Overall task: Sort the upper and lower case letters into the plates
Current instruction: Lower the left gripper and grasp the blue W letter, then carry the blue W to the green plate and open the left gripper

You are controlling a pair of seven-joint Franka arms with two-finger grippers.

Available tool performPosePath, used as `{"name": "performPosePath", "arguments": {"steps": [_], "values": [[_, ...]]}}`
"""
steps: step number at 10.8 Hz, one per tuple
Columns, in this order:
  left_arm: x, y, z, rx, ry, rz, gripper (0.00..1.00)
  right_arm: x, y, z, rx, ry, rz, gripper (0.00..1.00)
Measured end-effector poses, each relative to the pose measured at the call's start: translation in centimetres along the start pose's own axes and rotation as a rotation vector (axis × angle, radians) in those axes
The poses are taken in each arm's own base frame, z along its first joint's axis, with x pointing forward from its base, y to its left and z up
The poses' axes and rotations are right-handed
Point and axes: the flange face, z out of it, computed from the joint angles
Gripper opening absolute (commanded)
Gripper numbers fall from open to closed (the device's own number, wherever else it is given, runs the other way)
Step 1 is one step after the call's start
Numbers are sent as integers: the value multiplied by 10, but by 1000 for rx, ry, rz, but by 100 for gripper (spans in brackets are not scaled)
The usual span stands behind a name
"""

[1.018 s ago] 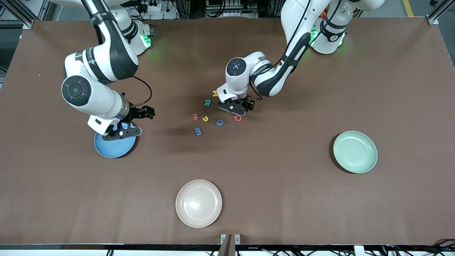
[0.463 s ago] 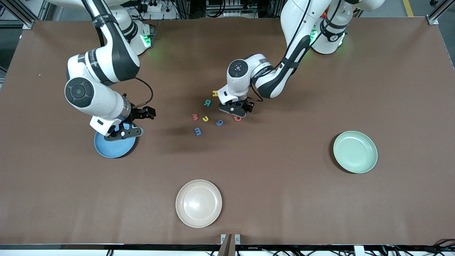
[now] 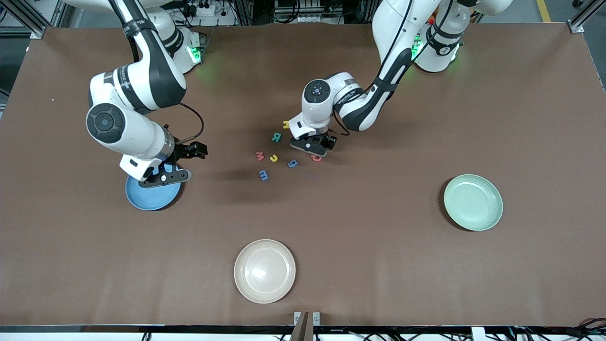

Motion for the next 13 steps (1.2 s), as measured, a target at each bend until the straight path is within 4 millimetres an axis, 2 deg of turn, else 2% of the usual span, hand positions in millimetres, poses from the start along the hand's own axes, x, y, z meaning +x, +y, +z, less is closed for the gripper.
{"name": "performPosePath", "arguments": {"steps": [1,3,5,7,9,10,11,12,13], "values": [[1,0,-2,-1,4,0,0,0,1,0,0,0,1,100],[4,-4,-4,1,9,-16,0,0,1,0,0,0,1,100],[12,-17,-10,19,14,-48,0,0,1,0,0,0,1,100],[19,-30,-38,53,5,-72,0,0,0,0,0,0,0,100],[21,-40,-82,57,-15,-121,0,-1,-4,0,-1,-1,-7,100],[25,-55,-108,62,-17,-154,0,-1,-10,1,-2,-2,-16,100],[33,-79,-133,67,-13,-189,0,-3,-20,4,-5,-1,-28,100],[40,-110,-155,75,-15,-211,0,-3,-35,9,-8,4,-47,100],[47,-148,-172,83,-21,-227,0,-4,-58,19,-11,21,-76,100]]}}
